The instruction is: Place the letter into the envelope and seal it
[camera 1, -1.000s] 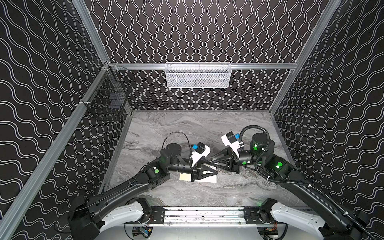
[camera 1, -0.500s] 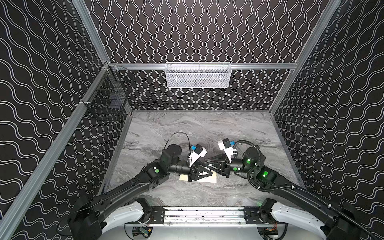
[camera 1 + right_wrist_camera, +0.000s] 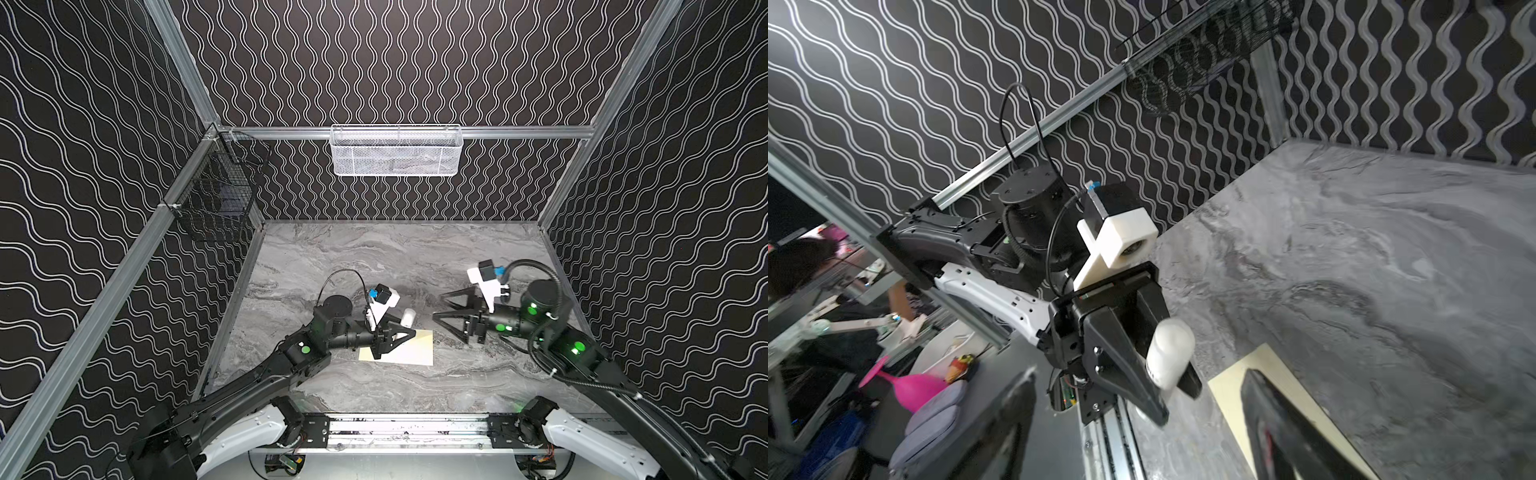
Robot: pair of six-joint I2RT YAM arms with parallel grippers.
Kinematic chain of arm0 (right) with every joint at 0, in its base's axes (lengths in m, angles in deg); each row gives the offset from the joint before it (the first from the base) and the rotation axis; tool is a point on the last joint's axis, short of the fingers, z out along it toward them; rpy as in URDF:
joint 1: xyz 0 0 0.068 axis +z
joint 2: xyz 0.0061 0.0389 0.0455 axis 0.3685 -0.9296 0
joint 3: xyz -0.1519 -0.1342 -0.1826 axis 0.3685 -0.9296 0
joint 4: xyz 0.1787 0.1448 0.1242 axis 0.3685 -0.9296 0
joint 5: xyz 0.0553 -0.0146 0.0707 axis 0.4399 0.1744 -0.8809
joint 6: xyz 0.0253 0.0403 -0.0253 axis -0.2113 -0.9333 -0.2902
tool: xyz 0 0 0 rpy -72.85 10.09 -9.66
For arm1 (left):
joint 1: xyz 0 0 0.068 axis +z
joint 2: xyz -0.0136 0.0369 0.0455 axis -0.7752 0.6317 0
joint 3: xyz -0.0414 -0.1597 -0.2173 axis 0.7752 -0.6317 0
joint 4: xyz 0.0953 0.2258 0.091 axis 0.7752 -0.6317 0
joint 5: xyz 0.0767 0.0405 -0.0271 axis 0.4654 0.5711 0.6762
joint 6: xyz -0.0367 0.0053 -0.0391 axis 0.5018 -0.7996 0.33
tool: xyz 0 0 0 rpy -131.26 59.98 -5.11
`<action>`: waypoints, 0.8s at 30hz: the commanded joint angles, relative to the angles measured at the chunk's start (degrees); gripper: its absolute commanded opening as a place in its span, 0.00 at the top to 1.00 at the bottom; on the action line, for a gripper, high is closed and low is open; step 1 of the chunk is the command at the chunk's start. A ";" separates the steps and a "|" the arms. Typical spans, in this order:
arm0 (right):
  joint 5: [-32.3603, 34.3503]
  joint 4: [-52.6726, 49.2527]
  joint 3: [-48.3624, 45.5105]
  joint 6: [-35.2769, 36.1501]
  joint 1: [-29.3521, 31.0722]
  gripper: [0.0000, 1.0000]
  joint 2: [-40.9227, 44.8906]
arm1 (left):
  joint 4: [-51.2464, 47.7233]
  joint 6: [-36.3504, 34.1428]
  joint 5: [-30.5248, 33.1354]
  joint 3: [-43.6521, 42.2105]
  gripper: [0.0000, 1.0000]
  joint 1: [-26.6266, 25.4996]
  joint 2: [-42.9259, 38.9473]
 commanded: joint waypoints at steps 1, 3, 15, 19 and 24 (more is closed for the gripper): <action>8.47 -4.73 -1.74 1.83 -1.47 0.14 0.66 | -12.30 0.23 15.93 3.28 1.00 1.34 1.83; 16.08 -6.36 -2.54 0.86 -1.54 0.15 -0.68 | -19.70 1.16 18.32 6.69 1.00 3.79 4.92; 30.36 4.79 -16.15 -6.55 -1.72 0.13 -6.29 | -44.12 7.28 34.74 13.21 1.00 9.89 23.03; 30.72 4.25 -16.34 -7.74 -1.67 0.13 -9.09 | -46.34 9.24 37.71 13.94 1.00 9.98 29.17; 29.33 5.31 -16.78 -7.76 -1.78 0.13 -10.15 | -45.16 10.54 38.17 13.41 1.00 9.98 33.27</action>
